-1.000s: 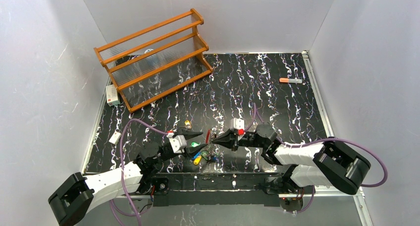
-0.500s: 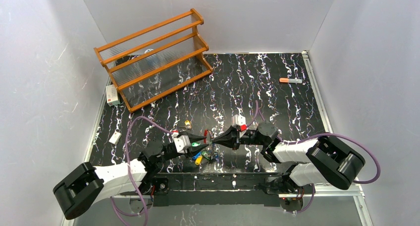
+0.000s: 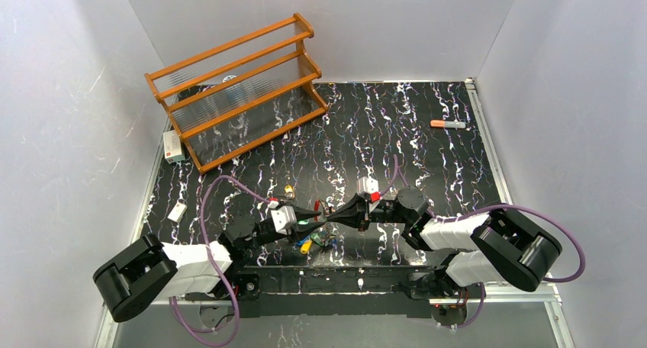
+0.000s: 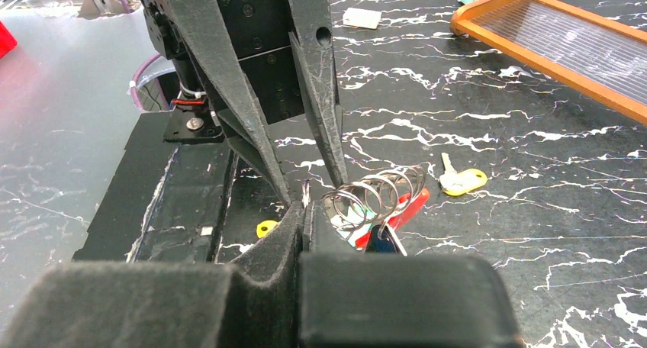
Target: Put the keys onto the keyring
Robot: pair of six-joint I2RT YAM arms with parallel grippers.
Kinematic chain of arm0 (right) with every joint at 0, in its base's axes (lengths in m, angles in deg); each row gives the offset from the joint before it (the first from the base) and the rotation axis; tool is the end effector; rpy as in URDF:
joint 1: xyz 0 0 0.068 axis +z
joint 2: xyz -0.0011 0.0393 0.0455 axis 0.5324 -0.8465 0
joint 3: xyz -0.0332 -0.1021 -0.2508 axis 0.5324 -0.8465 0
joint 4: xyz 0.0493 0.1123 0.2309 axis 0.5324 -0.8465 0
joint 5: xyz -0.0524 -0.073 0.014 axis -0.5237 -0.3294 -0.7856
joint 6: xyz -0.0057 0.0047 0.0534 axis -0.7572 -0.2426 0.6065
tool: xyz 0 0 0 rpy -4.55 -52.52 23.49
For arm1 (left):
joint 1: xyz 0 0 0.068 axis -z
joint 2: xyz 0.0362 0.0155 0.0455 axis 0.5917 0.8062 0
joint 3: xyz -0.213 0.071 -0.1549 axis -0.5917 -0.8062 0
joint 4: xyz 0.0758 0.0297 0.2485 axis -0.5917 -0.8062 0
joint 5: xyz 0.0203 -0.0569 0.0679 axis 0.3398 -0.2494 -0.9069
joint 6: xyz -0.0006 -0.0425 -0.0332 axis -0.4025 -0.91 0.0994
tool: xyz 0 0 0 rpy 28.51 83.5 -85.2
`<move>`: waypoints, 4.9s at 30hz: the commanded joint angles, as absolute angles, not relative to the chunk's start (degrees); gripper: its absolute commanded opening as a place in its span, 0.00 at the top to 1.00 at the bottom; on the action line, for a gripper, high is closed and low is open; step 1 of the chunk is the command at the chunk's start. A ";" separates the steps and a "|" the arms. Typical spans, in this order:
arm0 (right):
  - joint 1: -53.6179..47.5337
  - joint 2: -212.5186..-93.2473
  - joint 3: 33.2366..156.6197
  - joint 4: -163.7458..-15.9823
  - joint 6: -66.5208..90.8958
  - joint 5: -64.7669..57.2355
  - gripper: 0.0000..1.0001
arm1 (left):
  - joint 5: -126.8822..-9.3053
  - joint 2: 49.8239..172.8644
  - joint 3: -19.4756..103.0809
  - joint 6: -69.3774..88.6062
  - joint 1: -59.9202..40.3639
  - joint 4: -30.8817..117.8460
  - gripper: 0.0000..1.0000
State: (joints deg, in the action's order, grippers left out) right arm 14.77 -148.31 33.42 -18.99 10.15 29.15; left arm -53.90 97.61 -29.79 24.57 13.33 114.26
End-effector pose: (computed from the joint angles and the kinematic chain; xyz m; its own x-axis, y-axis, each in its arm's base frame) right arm 0.1369 0.1804 0.1948 0.0107 0.1040 -0.9945 -0.9992 0.0397 -0.0066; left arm 0.1001 -0.1386 0.1822 0.1879 -0.1369 -0.9726 0.9368 0.3227 0.1355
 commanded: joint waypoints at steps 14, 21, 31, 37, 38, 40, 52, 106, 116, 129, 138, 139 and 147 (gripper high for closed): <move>14.59 -148.62 34.64 -15.85 9.69 29.38 0.99 | -51.47 100.85 -26.64 22.02 13.09 120.47 0.86; 14.59 -147.67 34.71 -18.50 8.75 28.18 0.99 | -52.28 101.51 -26.55 21.63 13.08 120.57 1.00; 14.57 -138.39 35.69 -38.32 -4.47 24.04 0.58 | -54.43 101.69 -25.72 25.17 13.11 117.72 1.00; 14.58 -137.28 38.70 -48.03 -11.98 26.81 0.64 | -53.41 101.72 -23.94 27.48 13.10 113.66 1.00; 14.59 -137.28 39.17 -49.22 -12.76 26.83 0.65 | -53.22 101.69 -23.73 27.75 13.06 113.08 1.00; 14.66 -137.00 39.81 -50.75 -14.08 26.48 0.65 | -52.85 101.52 -23.24 28.20 13.11 111.74 1.00; 14.67 -135.10 43.38 -60.81 -26.38 23.96 0.65 | -52.29 100.60 -20.93 30.66 13.12 105.58 1.00; 13.53 -147.40 66.26 -70.41 24.64 -12.87 0.05 | -85.09 48.68 -6.21 37.65 13.10 36.18 1.00; 14.22 -165.15 79.88 -81.59 30.09 -1.58 0.26 | -89.57 43.96 -1.26 41.74 13.11 22.31 1.00; 20.56 -181.30 92.68 -91.27 29.20 1.50 0.51 | -88.32 41.39 -2.51 42.82 13.06 22.90 1.00; 22.76 -186.18 95.77 -93.21 29.09 0.38 0.56 | -87.67 41.19 -2.68 42.99 13.07 23.01 1.00; 22.83 -186.34 95.76 -93.10 29.17 0.45 0.60 | -87.55 41.25 -2.68 43.06 13.10 23.05 1.00; 22.77 -186.52 94.87 -91.87 29.59 -1.97 0.67 | -87.08 41.32 -2.76 43.08 13.08 23.27 1.00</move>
State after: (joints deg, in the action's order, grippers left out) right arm 22.75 -186.61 93.42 -93.24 29.23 -0.14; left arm -87.69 41.46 -3.95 42.28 13.28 21.57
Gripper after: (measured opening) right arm 0.336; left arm 0.010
